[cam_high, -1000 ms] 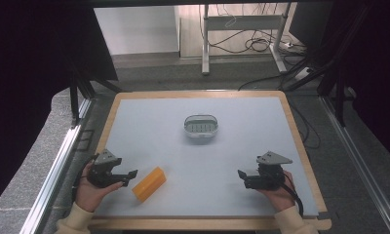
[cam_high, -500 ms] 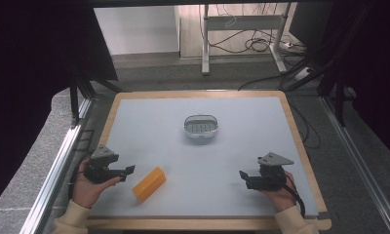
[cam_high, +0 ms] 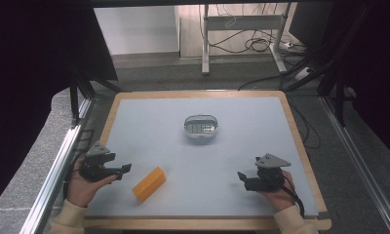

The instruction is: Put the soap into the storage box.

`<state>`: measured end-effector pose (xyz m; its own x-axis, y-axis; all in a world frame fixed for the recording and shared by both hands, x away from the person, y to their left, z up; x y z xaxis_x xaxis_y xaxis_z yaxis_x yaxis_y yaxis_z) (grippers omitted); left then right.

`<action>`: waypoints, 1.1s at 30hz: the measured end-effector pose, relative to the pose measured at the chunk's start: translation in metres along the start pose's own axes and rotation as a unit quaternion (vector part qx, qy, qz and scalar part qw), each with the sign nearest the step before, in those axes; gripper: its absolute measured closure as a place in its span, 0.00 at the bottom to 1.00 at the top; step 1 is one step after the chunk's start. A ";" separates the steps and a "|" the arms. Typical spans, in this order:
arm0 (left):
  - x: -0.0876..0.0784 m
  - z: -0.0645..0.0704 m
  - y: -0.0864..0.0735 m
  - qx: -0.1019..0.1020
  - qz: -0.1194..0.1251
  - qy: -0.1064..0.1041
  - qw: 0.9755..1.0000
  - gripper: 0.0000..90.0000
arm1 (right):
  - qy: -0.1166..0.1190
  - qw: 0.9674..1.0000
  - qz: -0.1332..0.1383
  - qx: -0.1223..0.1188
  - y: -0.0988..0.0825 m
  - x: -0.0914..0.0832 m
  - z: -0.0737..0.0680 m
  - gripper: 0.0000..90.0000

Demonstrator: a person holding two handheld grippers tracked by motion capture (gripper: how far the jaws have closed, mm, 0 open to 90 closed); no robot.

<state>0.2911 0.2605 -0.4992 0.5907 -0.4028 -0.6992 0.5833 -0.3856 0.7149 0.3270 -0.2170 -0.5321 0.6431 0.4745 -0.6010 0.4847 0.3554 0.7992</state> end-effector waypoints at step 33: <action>-0.008 0.044 0.017 0.065 -0.033 -0.035 0.997 0.25 | -0.009 1.000 -0.015 0.021 -0.005 0.003 0.005 0.14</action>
<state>0.2714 0.2210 -0.4810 0.5098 -0.4285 -0.7460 0.5398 -0.5159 0.6652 0.3293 -0.2212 -0.5377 0.6382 0.4489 -0.6254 0.5284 0.3355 0.7799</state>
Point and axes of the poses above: each handheld gripper's, and its own axes: x roughly forward along the jaws, y roughly out of its top, z roughly to its right, the point moved 4 cm from there along x, roughly forward along the jaws, and after that the axes turned 7 degrees about x, right-handed, at the moved point
